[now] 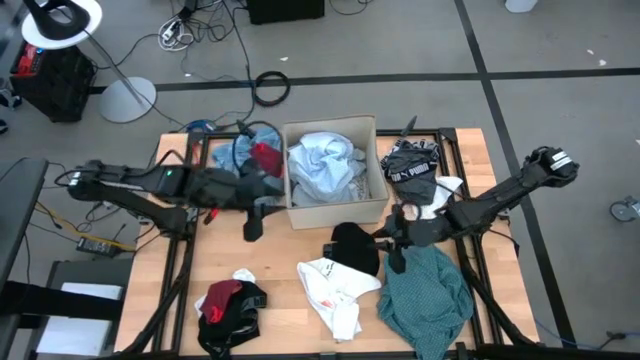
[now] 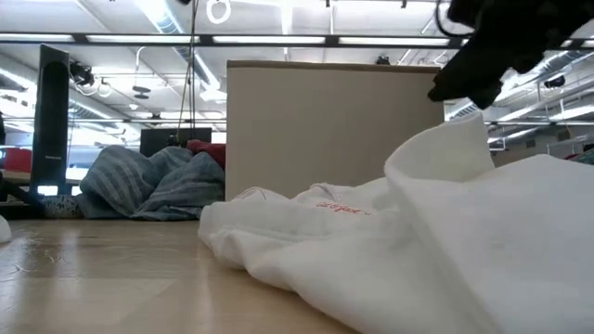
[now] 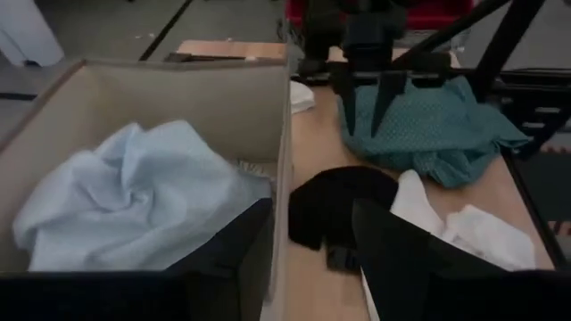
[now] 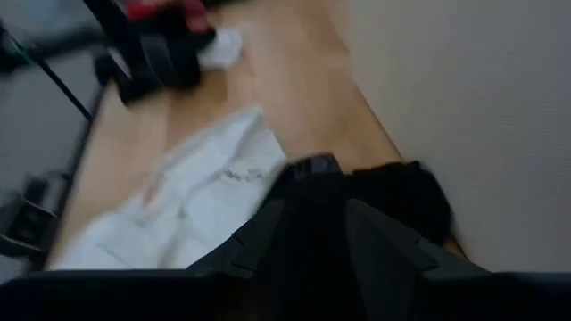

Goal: Sort clothes
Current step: Put the right black boxer into the bin

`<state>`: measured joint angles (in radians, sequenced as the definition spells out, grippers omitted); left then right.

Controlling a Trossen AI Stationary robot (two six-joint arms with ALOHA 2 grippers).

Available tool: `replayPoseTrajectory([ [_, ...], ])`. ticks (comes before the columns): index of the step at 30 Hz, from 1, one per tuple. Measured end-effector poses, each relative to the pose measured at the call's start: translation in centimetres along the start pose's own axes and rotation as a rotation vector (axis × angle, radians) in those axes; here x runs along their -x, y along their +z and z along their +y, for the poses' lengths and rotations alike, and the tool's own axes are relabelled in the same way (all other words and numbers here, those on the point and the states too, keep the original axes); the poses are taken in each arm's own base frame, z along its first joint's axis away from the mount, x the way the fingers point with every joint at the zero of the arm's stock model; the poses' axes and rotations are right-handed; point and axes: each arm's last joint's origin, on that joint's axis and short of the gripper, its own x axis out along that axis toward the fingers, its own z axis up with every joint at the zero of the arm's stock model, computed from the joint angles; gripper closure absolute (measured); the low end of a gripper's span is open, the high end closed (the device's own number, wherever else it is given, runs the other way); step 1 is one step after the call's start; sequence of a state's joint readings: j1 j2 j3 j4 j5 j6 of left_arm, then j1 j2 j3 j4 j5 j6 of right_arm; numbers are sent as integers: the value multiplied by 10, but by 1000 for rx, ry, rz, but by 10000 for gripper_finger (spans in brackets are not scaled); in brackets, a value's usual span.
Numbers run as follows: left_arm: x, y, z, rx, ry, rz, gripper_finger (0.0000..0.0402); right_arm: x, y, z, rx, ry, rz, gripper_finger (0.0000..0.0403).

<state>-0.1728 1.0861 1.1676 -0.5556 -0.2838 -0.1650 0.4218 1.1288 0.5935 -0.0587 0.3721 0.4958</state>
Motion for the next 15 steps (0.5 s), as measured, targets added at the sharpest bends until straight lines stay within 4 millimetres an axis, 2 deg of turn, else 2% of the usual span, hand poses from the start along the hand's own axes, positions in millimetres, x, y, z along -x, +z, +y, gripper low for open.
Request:
replayPoseTrajectory([
  [8,3,-39,-13,59,-5,8,238,-36,14,9,104,-131,204,253],
  [12,1,-57,-23,49,1,7,238,-56,12,11,100,-163,280,228],
  [15,-2,-72,-30,57,1,-14,238,-69,3,10,113,-186,330,207],
])
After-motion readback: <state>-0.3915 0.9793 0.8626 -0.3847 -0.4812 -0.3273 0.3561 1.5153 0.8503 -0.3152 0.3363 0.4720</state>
